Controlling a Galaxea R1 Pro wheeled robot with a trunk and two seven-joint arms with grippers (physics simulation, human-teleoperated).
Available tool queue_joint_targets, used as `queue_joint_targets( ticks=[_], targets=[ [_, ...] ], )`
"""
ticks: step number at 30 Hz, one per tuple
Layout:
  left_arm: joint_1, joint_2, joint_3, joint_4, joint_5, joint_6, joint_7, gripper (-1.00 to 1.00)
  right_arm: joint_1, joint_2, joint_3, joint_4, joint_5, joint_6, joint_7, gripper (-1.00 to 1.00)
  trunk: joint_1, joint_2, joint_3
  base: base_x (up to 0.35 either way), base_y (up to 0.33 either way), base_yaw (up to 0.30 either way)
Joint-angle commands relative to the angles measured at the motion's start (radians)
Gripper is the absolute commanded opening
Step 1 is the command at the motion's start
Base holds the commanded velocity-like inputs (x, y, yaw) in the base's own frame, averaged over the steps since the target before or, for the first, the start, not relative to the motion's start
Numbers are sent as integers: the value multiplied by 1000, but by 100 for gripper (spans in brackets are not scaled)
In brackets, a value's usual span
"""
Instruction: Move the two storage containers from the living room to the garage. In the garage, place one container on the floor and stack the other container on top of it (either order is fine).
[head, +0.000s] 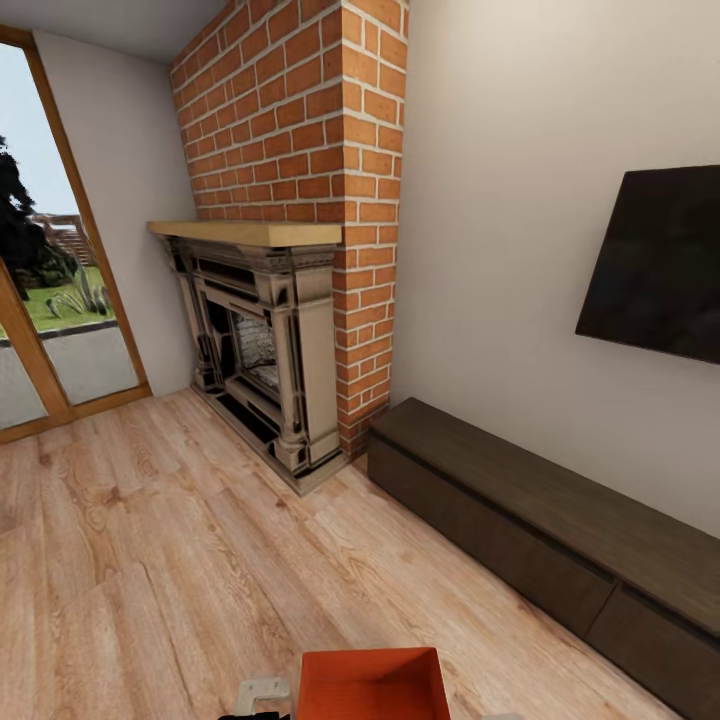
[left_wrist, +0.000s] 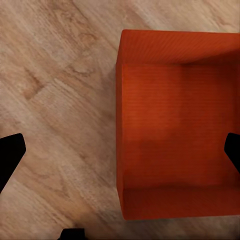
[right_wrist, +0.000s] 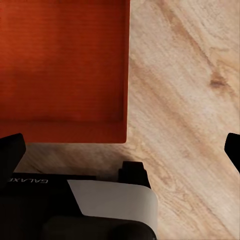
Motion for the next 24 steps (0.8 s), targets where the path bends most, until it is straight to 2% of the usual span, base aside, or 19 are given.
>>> queue_joint_targets(
  ticks=[1,24],
  targets=[
    [0,1,-8,-2,10,5,5,100,0,0,5,-2,1,6,-4,100,0,-1,-1,0,0,0],
    [0,1,-8,-6,11,4,6,100,0,-5,3,1,-1,6,-4,100,0,-1,-1,19,0,0]
  ],
)
